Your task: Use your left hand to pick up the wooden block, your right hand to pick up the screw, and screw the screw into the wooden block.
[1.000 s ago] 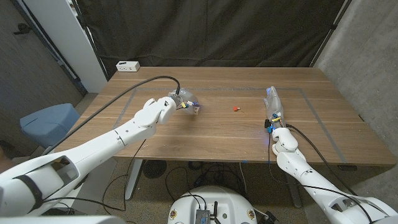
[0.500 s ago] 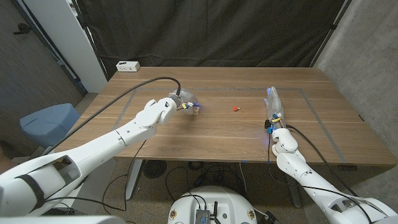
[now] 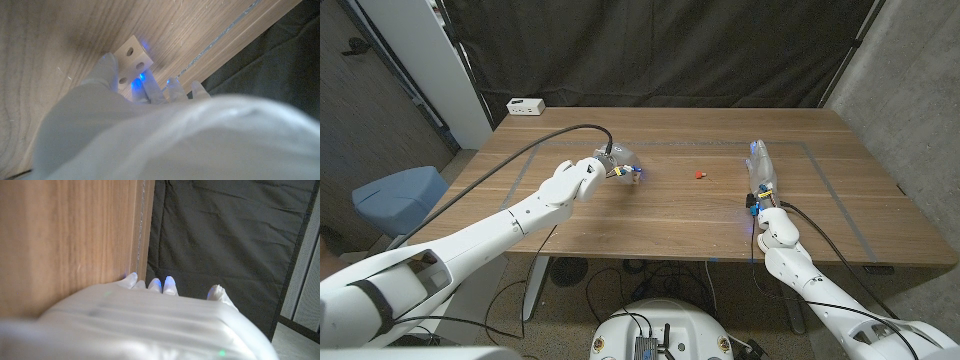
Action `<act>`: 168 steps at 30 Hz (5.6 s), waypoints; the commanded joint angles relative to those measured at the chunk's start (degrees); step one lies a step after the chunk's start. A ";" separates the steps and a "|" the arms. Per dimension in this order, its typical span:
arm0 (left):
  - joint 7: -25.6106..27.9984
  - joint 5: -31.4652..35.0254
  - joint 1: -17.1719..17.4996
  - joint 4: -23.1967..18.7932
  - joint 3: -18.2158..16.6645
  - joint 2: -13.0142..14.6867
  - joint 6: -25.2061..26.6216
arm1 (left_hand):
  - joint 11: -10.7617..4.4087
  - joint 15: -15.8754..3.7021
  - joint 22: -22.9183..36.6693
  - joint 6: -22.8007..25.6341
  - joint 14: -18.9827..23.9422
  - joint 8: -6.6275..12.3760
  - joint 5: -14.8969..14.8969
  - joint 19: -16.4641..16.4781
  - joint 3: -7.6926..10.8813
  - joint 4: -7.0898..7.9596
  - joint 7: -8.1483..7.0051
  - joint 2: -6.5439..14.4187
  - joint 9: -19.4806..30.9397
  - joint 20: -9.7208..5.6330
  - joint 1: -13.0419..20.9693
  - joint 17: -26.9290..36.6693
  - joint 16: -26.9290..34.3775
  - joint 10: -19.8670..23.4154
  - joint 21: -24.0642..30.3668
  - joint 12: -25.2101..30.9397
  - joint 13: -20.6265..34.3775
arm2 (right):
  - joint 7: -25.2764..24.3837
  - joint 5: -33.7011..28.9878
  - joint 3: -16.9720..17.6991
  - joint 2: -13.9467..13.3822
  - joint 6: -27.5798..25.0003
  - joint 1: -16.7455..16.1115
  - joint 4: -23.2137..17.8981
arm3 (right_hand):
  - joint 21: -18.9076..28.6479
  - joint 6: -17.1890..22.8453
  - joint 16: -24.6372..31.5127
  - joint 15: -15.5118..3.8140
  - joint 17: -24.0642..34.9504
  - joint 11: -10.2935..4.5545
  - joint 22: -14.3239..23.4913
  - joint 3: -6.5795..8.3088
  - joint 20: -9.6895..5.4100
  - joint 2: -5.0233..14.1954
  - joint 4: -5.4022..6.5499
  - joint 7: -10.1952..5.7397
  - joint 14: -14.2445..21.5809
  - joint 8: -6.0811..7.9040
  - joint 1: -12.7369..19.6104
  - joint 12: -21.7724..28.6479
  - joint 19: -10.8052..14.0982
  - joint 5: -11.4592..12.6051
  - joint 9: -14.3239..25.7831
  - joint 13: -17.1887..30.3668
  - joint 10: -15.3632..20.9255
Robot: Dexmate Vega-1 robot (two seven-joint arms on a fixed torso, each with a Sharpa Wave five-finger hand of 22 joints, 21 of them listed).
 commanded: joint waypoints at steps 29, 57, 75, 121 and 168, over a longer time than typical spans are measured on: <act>5.81 0.52 0.45 2.51 0.61 -0.76 -0.30 | -0.22 -5.02 0.14 10.43 7.28 1.19 0.28 4.43 -1.61 -0.05 -0.94 0.88 0.38 -1.48 3.81 0.63 1.00 9.70 -0.02 4.66 3.42 | -1.11 -0.18 0.21 0.51 0.57 -0.59 0.12 | 0.10 0.37 0.53 0.12 0.11 -0.35 0.16 0.82 -0.95 -0.04 -0.06 -0.31 0.01 0.23 -0.72 0.40 -0.02 0.30 0.13 0.20 0.06; 9.82 -0.21 1.98 -0.99 -2.00 -0.21 1.16 | -0.16 -5.80 0.18 14.97 9.51 1.70 0.49 5.60 -2.72 0.43 -1.00 1.52 0.45 -1.92 4.34 1.00 1.47 12.56 -0.21 5.60 4.71 | -1.27 -1.24 -0.03 -2.41 -2.34 -1.03 -3.98 | 0.12 0.45 0.55 0.10 0.12 -0.41 0.16 0.98 -0.92 -0.05 -0.10 -0.35 0.08 0.23 -0.87 0.40 0.06 0.30 0.13 0.21 0.13; 18.66 -6.87 5.19 -1.89 -5.26 -2.47 3.05 | -0.17 -6.21 0.18 15.61 10.56 1.46 0.71 5.70 -3.12 0.71 -0.77 2.22 0.51 -2.33 4.29 1.21 1.84 12.74 -0.35 5.38 5.12 | -3.51 -3.72 -0.23 -6.04 -5.94 -2.83 -10.31 | 0.20 0.57 0.55 0.05 0.10 -0.47 0.15 1.13 -0.84 -0.02 -0.19 -0.44 0.14 0.25 -0.86 0.40 0.33 0.32 0.14 0.21 0.17; 33.23 -37.04 4.42 12.26 -10.26 -8.05 -17.90 | -0.15 -6.48 0.25 16.26 11.14 0.77 0.92 5.82 -4.13 1.18 -0.59 3.15 0.56 -3.43 3.66 1.74 2.10 12.88 -0.44 4.95 5.92 | -6.42 -17.78 -3.95 -19.80 -24.38 -0.18 -25.47 | 1.22 3.46 0.85 -0.17 -0.31 -0.02 0.01 4.12 -0.09 -1.91 -6.85 -0.45 3.27 1.12 7.21 0.79 7.29 0.68 0.18 0.26 1.99; 23.84 -59.06 3.26 20.71 -13.57 -12.12 -28.59 | -0.17 -6.48 0.34 16.47 10.91 0.15 1.02 4.69 -5.00 0.87 -0.67 3.53 0.61 -3.37 3.99 2.42 2.35 12.72 -0.67 4.46 6.66 | -3.70 -40.72 -9.42 -33.14 -43.39 3.07 -41.35 | 0.84 12.96 1.39 -0.25 -0.14 0.08 0.11 7.93 0.93 -9.74 -8.42 -0.18 8.21 4.35 22.09 1.36 13.05 2.34 1.16 0.76 6.57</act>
